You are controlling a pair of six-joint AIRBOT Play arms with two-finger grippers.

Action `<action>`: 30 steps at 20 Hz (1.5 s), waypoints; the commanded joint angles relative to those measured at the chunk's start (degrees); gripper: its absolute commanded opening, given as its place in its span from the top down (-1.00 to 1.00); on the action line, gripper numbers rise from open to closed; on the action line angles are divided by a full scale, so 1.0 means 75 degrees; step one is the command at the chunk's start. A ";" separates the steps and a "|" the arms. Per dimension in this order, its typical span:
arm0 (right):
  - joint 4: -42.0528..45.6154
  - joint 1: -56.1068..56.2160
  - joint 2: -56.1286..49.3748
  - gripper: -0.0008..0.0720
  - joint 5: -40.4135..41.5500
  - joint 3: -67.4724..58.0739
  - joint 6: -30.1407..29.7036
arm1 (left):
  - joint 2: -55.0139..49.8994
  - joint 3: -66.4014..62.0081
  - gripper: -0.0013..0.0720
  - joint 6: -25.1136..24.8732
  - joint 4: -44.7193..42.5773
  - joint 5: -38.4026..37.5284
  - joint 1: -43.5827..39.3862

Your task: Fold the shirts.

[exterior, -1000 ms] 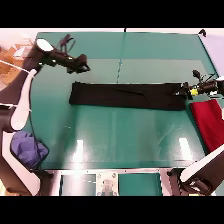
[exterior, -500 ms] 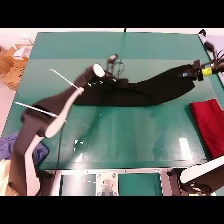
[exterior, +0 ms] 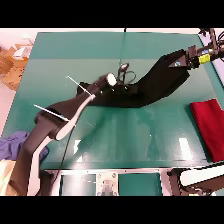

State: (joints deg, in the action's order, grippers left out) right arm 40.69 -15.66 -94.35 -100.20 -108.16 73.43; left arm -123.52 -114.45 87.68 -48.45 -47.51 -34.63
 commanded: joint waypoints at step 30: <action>0.1807 0.2194 -0.1740 -0.50 0.3264 0.0851 0.2352 | 0.2707 -0.0254 0.90 -0.1154 -0.2116 -0.5074 0.5313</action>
State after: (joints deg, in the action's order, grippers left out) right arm 51.29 8.73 -107.87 -69.52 -105.41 90.15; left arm -103.24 -116.44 79.18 -64.31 -85.56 5.21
